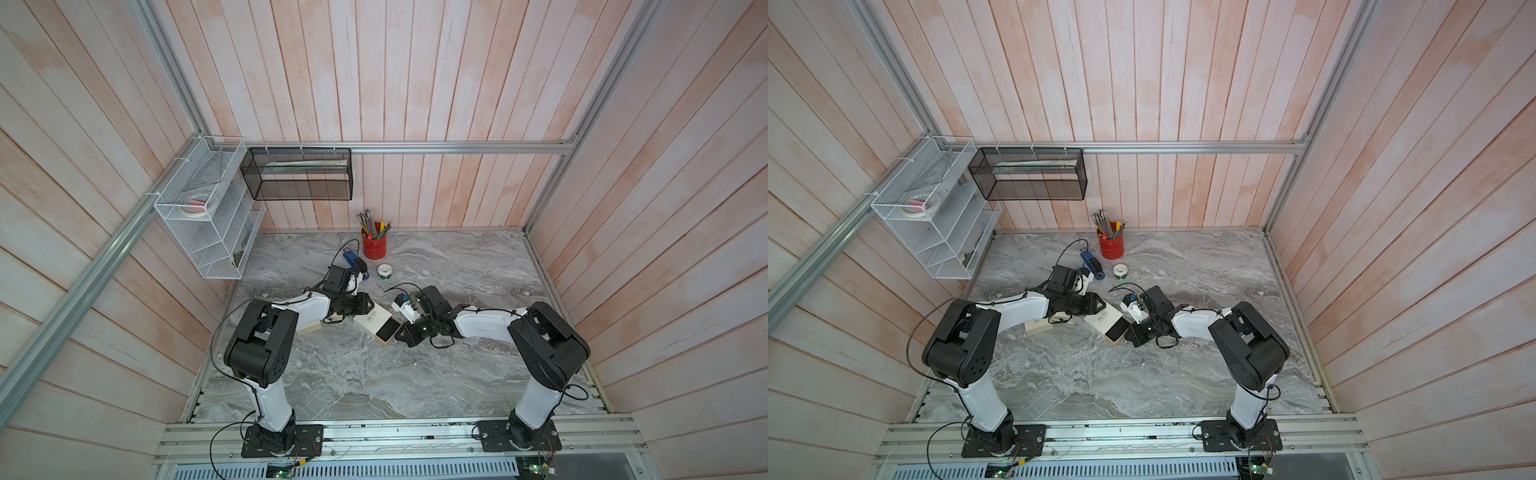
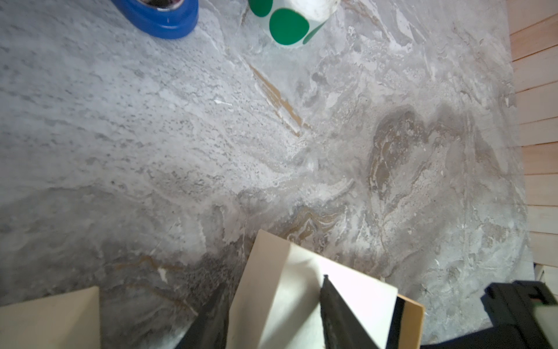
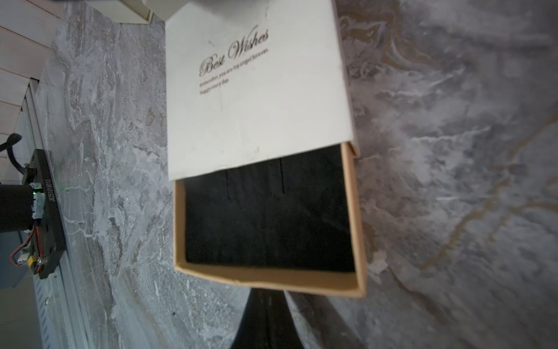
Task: Place the earrings into the drawer-style jewelry box
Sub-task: Open the drawer in the jewelry box.
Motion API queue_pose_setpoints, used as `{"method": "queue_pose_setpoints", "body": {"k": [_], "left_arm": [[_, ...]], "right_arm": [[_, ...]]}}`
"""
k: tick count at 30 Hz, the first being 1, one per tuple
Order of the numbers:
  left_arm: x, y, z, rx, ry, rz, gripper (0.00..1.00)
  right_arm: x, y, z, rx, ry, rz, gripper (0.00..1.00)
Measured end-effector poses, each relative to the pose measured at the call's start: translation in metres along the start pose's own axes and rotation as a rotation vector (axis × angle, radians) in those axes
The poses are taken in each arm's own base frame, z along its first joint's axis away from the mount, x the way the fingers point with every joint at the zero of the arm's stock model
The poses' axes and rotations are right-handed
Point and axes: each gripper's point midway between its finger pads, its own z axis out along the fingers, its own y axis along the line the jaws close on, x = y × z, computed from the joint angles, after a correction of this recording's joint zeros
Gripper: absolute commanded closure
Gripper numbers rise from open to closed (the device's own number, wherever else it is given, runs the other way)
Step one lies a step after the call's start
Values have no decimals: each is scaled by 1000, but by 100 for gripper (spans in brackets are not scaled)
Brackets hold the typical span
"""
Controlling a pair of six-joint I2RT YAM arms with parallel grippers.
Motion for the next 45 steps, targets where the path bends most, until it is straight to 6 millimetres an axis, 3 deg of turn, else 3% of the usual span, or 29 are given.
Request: {"method": "queue_pose_setpoints", "body": {"k": [27,32,36,41,45], "left_arm": [[0,0,0,0,-1,0,50],[-1,0,-1,9,-1,-4,50],[-2,-1,-2,14,-1,-21,45],[-18,-5,-10,19,-36,-25,28],[-34,-15,-28,30,-98,-12,26]], "right_arm": [[20,0,-10,20,31,7,100],[21,-1,-13,29,33,12,86],[20,1,-19,39,30,9,79],[6,9,-42,69,-37,-22,78],[-2,1,-65,148,-103,1,79]]}}
